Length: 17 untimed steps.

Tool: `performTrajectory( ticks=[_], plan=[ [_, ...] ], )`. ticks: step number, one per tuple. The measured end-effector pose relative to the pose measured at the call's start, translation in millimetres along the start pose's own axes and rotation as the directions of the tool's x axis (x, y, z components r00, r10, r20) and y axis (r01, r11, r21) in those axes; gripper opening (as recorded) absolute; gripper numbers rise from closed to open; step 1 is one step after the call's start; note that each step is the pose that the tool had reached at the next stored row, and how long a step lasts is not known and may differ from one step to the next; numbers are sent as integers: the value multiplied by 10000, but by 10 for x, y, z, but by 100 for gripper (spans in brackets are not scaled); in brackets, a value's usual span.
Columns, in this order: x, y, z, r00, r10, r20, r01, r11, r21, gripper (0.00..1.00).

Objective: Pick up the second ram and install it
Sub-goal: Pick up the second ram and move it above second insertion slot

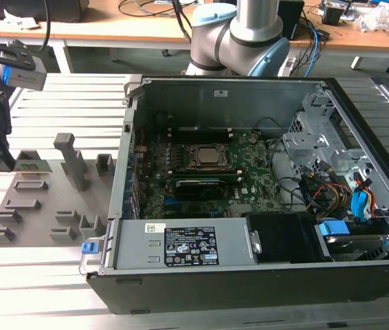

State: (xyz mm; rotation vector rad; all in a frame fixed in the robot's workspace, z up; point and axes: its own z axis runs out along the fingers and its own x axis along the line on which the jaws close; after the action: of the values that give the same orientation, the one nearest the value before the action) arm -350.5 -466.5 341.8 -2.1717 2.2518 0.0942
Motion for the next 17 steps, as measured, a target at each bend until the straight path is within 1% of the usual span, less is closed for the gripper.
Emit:
performTrajectory(
  ticks=[5,8,11,17],
  plan=[
    [-5,-2,-92,10000,0,2,0,10000,0,14],
    [-9,-3,-169,10000,0,3,0,10000,1,14],
    [-13,-4,-231,10000,0,3,0,10000,0,14],
    [-18,-4,-324,10000,0,5,0,10000,0,14]
  ],
)
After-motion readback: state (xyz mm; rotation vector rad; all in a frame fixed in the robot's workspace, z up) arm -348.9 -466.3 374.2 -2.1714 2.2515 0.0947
